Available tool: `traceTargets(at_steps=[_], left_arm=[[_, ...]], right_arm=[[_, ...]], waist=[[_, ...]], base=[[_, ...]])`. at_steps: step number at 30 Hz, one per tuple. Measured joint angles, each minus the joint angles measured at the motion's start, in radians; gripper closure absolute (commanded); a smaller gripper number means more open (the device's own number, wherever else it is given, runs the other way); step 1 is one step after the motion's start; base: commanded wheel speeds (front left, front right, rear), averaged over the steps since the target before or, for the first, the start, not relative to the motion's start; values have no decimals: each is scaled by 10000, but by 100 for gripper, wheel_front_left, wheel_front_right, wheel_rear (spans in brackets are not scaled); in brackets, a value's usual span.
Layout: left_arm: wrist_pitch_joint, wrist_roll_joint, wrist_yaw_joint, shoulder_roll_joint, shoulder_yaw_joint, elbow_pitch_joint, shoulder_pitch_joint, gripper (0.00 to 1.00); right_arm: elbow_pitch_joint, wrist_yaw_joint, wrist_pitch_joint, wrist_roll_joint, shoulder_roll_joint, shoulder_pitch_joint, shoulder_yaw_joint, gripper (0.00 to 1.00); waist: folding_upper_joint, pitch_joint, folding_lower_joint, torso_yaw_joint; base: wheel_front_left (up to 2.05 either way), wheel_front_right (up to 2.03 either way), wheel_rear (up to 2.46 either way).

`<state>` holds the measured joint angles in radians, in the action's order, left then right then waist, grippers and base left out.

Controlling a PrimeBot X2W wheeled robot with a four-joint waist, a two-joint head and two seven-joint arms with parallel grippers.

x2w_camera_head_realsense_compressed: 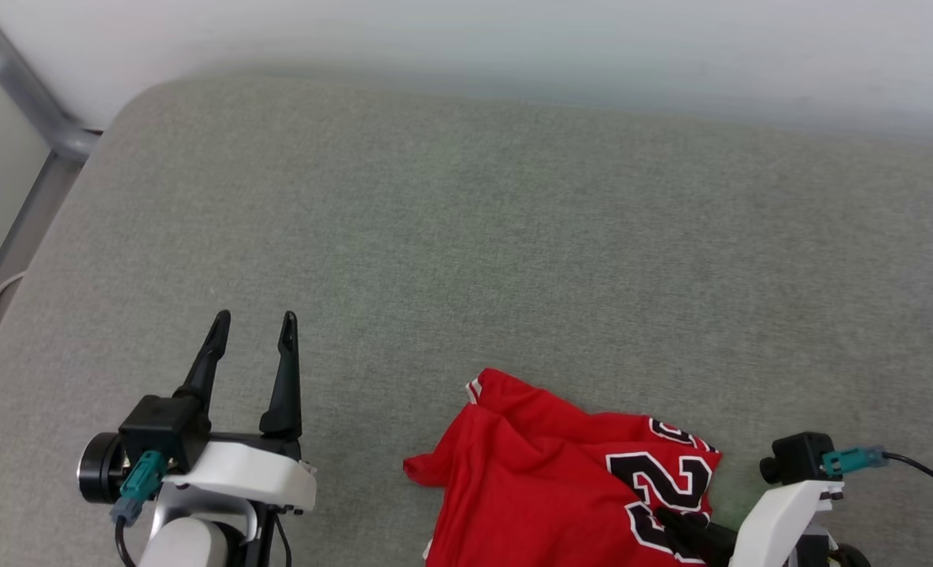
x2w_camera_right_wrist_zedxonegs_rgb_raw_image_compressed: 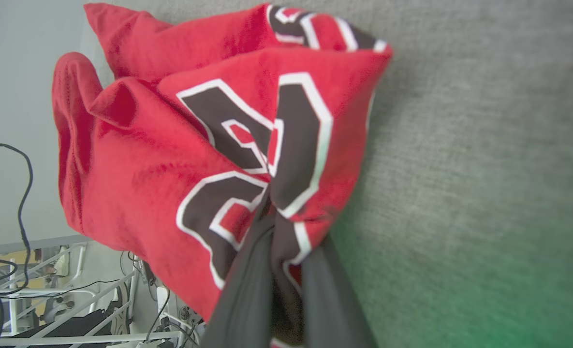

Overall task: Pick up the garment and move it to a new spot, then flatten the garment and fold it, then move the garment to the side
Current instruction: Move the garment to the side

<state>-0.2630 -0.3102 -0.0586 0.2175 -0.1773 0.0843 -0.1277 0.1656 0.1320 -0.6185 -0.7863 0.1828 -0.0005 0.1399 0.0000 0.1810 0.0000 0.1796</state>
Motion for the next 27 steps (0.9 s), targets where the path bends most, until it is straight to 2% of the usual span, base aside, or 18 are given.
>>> traceTargets(at_steps=[5,11,13,14,19,27], left_arm=[[0,125,65,-35,136,-35,228,0],[0,253,151,-102,194,-194,343,0],[0,290,209,-125,163,-232,375,0],[0,351,251,-123,148,-282,378,0],[0,569,355,-38,2,-499,329,0],[270,834,316,407,82,-1383,-143,0]], right_arm=[[-481,-6,190,652,410,-117,176,100],[-1126,-10,21,1375,1080,-261,77,100],[-1317,-8,-86,1580,1313,-269,-38,100],[-1476,-10,-173,1638,1419,-284,-196,100],[-1647,-10,-253,1870,1603,-461,-456,100],[-1383,-10,151,2046,1630,-2004,121,100]], waist=[[0,-310,0,-406],[0,-529,0,-1311],[0,-568,0,-1683],[0,-586,0,-2084],[0,-505,0,-3140],[0,165,0,-4757]], base=[[0,0,0],[0,0,0],[0,0,0],[0,0,0],[0,0,0],[0,0,0]])
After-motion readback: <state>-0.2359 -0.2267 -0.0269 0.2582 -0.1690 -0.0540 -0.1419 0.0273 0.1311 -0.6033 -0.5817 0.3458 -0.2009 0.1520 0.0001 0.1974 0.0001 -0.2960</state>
